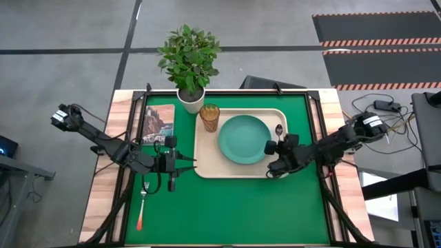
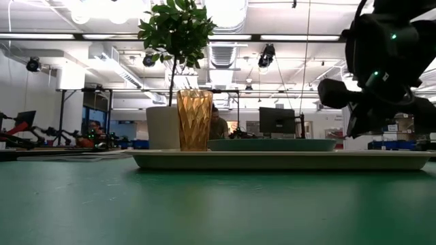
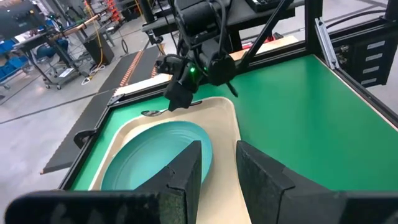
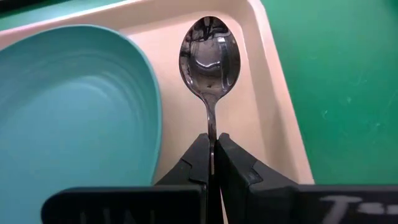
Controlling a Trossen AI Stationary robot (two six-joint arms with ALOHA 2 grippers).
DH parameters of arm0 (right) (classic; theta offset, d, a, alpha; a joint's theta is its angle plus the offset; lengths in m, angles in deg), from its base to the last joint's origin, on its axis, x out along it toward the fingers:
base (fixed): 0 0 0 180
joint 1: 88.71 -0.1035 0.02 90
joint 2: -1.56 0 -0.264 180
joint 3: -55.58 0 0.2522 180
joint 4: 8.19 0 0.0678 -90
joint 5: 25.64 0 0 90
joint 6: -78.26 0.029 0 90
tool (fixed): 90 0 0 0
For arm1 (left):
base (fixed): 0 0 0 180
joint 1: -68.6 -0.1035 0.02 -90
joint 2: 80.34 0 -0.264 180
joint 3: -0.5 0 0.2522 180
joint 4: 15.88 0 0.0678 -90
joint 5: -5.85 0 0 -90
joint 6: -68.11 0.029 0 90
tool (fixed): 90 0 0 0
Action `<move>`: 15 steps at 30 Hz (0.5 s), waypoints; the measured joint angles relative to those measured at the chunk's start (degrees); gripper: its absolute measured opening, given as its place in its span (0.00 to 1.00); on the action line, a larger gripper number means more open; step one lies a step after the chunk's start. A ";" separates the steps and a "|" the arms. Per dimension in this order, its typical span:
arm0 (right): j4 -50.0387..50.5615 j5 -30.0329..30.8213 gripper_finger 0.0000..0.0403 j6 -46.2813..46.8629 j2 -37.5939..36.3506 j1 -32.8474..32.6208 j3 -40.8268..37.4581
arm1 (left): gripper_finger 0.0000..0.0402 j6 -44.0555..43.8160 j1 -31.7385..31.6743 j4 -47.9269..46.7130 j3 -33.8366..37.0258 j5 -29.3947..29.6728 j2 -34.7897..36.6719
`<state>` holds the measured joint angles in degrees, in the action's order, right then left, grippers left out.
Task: Pick and place plate/cup/fork/spoon on tray
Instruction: Put the black spoon on the white serving tray beside the blue plate
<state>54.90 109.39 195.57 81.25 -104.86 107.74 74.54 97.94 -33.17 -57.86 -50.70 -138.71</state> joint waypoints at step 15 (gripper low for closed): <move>-2.35 -2.02 0.03 -8.82 2.20 2.85 -0.35 | 0.21 0.00 0.00 0.02 0.00 0.00 0.00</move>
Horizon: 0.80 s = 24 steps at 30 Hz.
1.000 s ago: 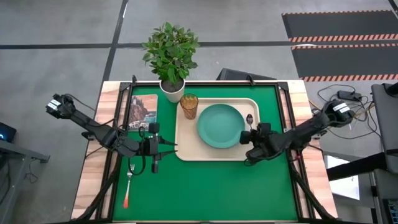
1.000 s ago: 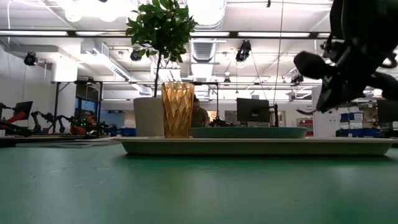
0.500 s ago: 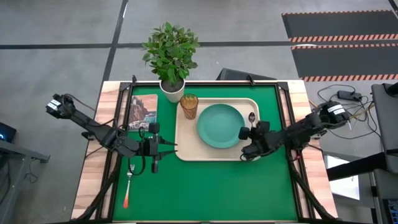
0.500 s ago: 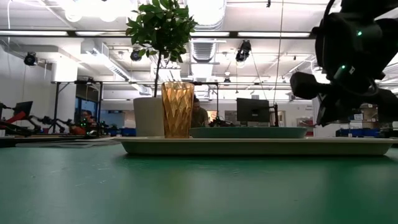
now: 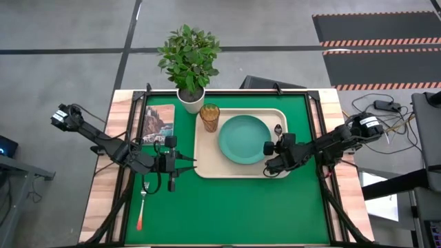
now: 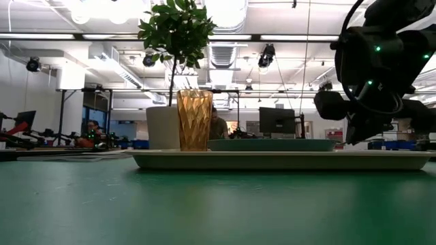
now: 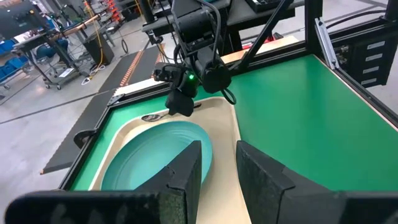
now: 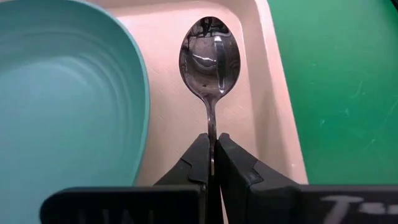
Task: Pick and place plate/cup/fork/spoon on tray
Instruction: Put the black spoon on the white serving tray beside the blue plate
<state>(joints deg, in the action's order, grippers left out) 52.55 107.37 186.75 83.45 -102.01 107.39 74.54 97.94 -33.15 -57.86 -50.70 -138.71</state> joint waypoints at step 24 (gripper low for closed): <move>-7.08 0.04 0.12 -2.00 -0.02 0.00 -4.83 | 0.21 -0.11 0.00 0.02 0.00 0.00 0.02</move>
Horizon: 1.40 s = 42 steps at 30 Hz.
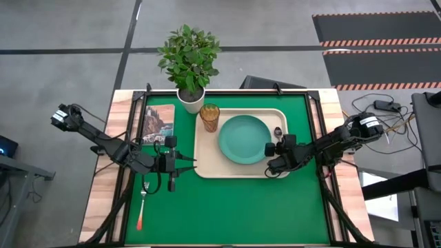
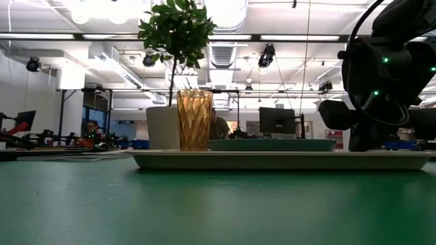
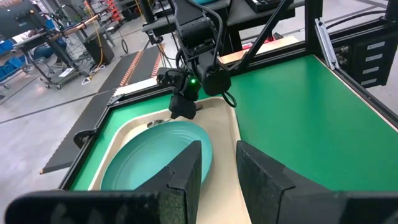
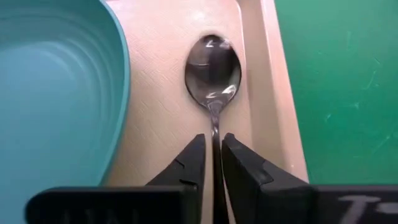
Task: Pick and place plate/cup/fork/spoon on tray
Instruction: Put the black spoon on the white serving tray beside the blue plate, then put the orange fork on the white serving tray beside the blue plate
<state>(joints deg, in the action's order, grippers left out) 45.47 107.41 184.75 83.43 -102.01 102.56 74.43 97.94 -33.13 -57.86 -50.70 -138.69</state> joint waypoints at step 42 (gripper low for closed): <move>-17.63 10.51 0.15 -69.42 -15.42 -23.58 8.87 | 0.21 -24.27 0.00 -0.05 0.81 1.84 -2.21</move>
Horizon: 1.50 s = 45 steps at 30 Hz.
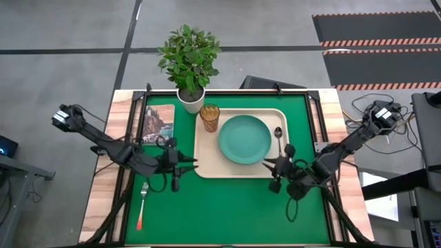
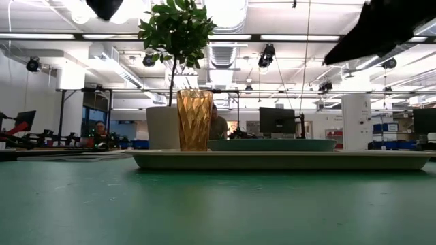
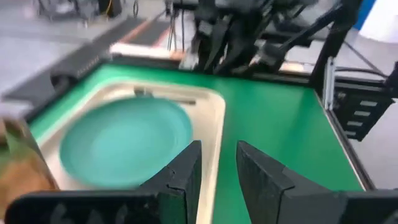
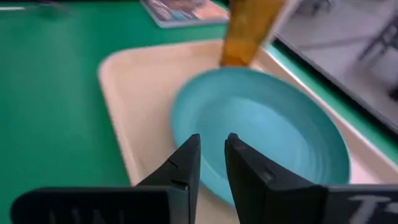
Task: Pick and place plate/cup/fork/spoon on tray
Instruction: Put the orange fork on the white serving tray beside the blue plate
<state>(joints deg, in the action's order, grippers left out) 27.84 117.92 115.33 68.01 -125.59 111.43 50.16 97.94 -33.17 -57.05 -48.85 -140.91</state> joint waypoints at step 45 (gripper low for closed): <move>-37.80 -25.51 0.08 -47.02 -38.76 2.55 -23.74 | 0.20 -110.46 13.98 -60.25 -9.95 -52.84 -25.16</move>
<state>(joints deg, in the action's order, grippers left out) -9.96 92.42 68.31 29.24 -123.04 87.69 -60.31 111.92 -93.42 -67.00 -101.69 -166.07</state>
